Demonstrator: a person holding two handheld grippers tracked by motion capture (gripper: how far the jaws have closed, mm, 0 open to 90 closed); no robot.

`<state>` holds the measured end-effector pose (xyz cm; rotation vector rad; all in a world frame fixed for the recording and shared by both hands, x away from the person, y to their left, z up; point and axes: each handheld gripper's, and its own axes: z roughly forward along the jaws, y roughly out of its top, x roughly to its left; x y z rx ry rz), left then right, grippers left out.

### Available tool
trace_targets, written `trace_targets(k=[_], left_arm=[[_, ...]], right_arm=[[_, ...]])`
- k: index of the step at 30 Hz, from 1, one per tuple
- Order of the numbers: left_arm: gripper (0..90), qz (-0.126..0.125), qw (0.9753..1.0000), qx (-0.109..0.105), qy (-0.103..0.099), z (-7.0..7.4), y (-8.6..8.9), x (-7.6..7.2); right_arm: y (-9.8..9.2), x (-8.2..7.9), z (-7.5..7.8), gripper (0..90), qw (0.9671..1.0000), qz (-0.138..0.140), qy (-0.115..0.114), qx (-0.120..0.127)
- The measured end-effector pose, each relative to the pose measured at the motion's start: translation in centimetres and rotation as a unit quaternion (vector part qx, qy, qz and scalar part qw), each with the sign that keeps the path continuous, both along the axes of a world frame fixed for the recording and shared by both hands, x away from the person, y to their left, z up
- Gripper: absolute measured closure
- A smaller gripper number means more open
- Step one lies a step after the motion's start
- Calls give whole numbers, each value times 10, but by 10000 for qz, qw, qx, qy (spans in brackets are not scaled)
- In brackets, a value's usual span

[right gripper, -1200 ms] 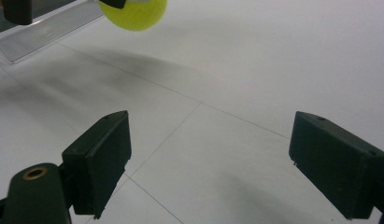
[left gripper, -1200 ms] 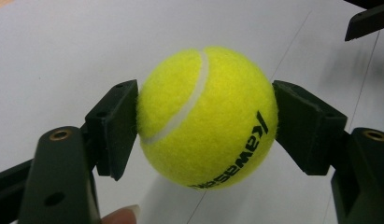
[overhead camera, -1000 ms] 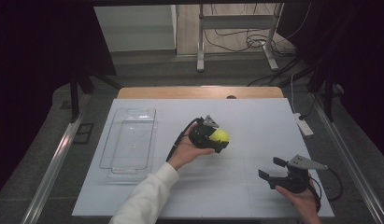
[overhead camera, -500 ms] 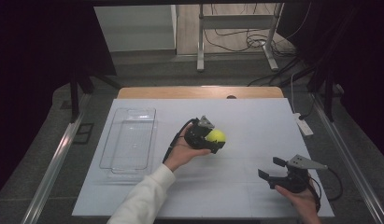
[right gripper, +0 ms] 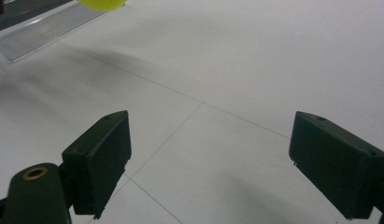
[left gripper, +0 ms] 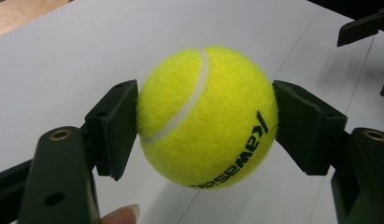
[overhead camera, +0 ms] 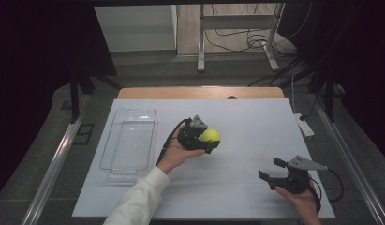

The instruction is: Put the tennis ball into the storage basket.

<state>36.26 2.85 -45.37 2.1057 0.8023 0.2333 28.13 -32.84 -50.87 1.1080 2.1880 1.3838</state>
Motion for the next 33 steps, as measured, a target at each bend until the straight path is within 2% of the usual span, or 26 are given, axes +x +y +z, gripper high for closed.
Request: trace_targets(k=[16,33], left_arm=[[272,109,9999,-44,-37,1,16,-7],[272,245,9995,-186,-103,7,34,-12]], right_arm=[[0,0,0,130,10000,-9,-4,-6],[0,0,0,131,10000,-27,1,-9]])
